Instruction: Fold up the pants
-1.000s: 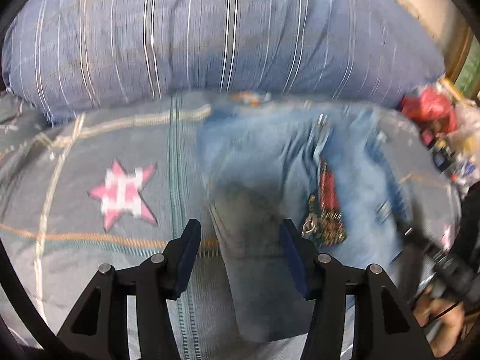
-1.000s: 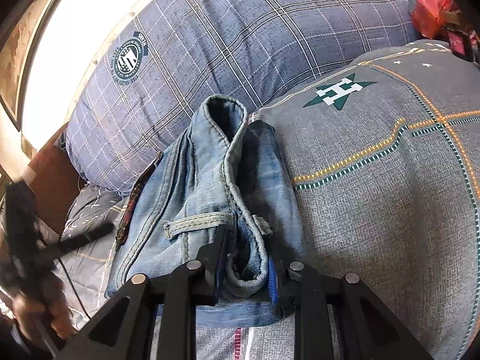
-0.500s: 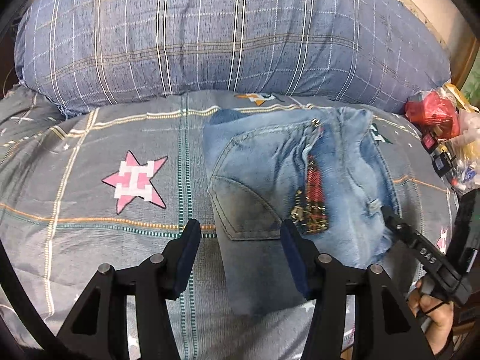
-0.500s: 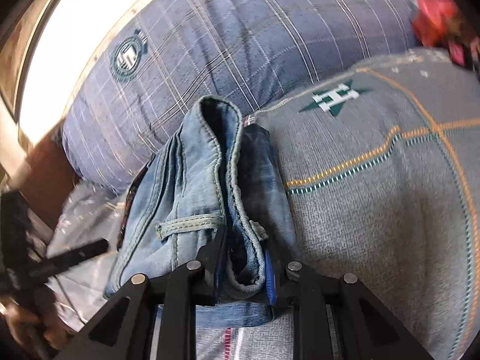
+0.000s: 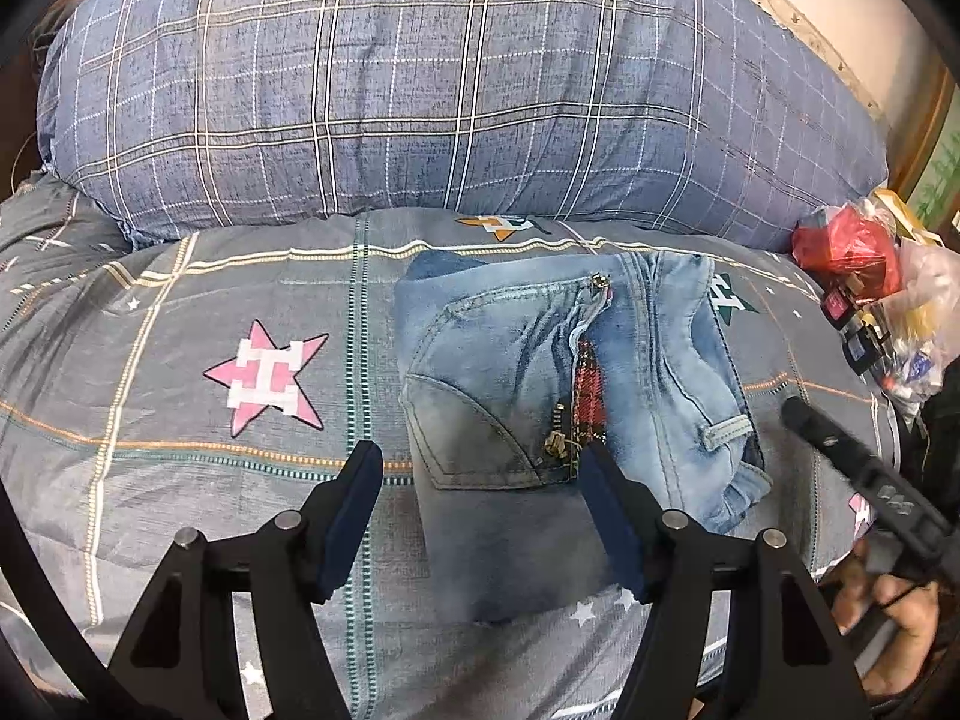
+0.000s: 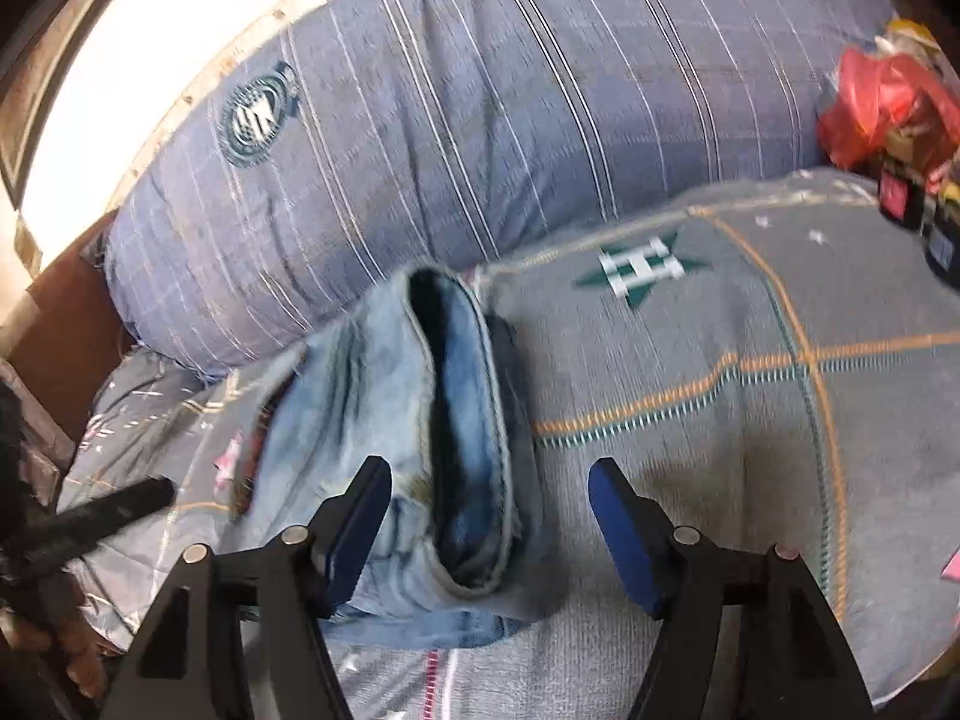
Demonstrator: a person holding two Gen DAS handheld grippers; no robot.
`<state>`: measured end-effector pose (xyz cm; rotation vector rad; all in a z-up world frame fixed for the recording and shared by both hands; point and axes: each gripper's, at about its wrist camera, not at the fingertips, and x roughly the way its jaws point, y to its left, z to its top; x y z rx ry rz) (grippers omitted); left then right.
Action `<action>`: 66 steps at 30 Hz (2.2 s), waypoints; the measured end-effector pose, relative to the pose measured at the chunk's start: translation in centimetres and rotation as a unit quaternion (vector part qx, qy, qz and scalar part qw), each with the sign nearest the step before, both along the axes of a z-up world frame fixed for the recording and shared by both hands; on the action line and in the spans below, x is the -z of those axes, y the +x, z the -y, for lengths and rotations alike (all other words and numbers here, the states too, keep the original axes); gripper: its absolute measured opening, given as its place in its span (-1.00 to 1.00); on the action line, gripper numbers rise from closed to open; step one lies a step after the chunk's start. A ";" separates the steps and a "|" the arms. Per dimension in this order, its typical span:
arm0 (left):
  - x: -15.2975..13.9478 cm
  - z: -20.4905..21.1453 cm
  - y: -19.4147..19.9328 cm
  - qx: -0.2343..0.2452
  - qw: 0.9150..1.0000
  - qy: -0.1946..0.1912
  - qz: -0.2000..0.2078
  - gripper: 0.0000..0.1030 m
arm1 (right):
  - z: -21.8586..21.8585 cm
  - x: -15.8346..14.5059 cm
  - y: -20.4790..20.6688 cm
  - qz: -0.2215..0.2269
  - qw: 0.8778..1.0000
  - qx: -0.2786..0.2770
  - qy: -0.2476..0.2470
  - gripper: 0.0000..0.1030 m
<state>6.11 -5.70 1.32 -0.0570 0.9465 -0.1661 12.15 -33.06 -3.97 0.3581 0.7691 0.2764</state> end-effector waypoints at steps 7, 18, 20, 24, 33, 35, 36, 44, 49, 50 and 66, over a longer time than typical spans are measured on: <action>2.4 1.5 1.3 0.010 1.000 0.009 -0.007 0.33 | -2.9 -1.0 0.6 0.027 0.997 -0.057 -0.042 0.38; 4.0 1.5 2.3 0.024 1.000 -0.010 -0.016 0.34 | -3.4 3.2 2.6 -0.015 0.998 -0.043 -0.053 -0.23; 4.0 1.6 2.3 0.024 1.000 -0.010 -0.016 0.34 | -3.6 3.3 2.6 -0.017 0.997 -0.045 -0.058 -0.25; 4.0 1.7 2.3 0.026 1.000 -0.006 -0.015 0.34 | -3.3 3.5 2.9 -0.023 0.998 -0.042 -0.051 -0.25; 4.3 1.3 2.3 0.025 0.999 -0.015 -0.013 0.38 | -2.4 4.0 2.9 -0.030 0.999 -0.034 -0.030 -0.25; 4.3 1.2 2.4 0.024 0.999 -0.017 -0.014 0.39 | -2.4 4.0 3.0 -0.030 0.999 -0.033 -0.030 -0.25; 4.4 1.2 2.4 0.024 0.999 -0.017 -0.013 0.39 | -2.5 4.0 3.0 -0.030 0.999 -0.033 -0.030 -0.25; 4.4 1.2 2.3 0.024 1.000 -0.016 -0.011 0.39 | -2.2 4.1 3.0 -0.032 0.999 -0.023 -0.036 -0.25; 4.5 1.1 2.3 0.023 0.999 -0.021 -0.011 0.39 | -1.1 4.8 3.1 -0.049 0.999 -0.010 -0.013 -0.25; 4.5 1.1 2.3 0.023 0.999 -0.020 -0.010 0.39 | -1.2 4.7 3.1 -0.046 0.999 -0.009 -0.019 -0.25; 4.7 1.0 2.3 0.019 1.000 -0.020 -0.012 0.39 | -2.2 -0.5 0.7 0.090 0.995 0.001 -0.044 0.37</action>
